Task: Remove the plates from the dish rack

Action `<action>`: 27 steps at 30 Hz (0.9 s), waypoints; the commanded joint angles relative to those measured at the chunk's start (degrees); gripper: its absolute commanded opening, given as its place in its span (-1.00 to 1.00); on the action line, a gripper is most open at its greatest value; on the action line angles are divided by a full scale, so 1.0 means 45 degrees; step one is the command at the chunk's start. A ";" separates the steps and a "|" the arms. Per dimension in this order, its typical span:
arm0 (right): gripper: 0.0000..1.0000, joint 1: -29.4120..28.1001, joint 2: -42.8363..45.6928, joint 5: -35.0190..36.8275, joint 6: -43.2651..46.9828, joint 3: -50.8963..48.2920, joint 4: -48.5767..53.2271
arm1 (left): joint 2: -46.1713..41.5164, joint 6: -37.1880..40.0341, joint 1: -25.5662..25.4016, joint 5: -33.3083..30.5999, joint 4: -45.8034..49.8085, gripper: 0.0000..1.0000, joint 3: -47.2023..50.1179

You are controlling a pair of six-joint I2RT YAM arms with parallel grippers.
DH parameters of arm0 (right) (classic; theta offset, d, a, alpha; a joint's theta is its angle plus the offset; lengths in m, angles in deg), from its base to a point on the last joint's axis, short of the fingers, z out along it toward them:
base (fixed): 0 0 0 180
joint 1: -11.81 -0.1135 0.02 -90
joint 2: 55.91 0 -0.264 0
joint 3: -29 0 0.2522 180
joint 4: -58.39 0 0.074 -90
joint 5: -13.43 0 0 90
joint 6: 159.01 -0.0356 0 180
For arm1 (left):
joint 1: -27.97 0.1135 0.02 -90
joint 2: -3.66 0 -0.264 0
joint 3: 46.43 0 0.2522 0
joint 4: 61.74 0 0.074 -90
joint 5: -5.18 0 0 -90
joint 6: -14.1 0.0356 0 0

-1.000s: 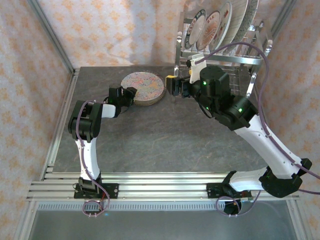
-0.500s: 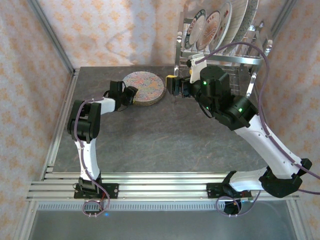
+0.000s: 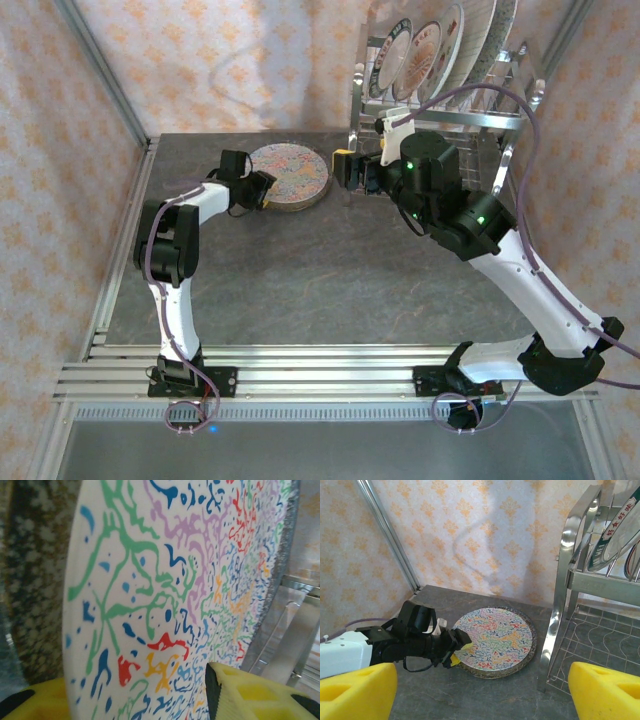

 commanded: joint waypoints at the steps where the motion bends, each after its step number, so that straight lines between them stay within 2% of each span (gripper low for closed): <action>1: 0.77 0.0066 0.0141 0.0348 -0.0213 -0.0051 -0.0144 | 0.0032 0.0553 -0.0033 -0.0427 0.2167 0.03 -0.0787; 10: 0.77 0.0071 0.0177 0.0419 -0.0319 -0.0090 -0.0085 | 0.0324 0.0991 -0.0102 -0.0855 0.3907 0.05 -0.1754; 19: 0.78 0.0062 0.0226 0.0554 -0.0333 -0.0070 -0.0056 | 0.0327 0.1069 -0.0100 -0.1045 0.4171 0.06 -0.1818; 23: 0.80 0.0083 0.0136 0.1294 -0.0311 0.0290 0.0410 | -0.0031 0.1182 -0.0145 -0.1320 0.4387 0.06 -0.1780; 27: 0.80 0.0316 -0.0241 0.2761 -0.0184 0.1475 0.1697 | -0.0782 0.1138 -0.0261 -0.1555 0.4522 0.07 -0.1665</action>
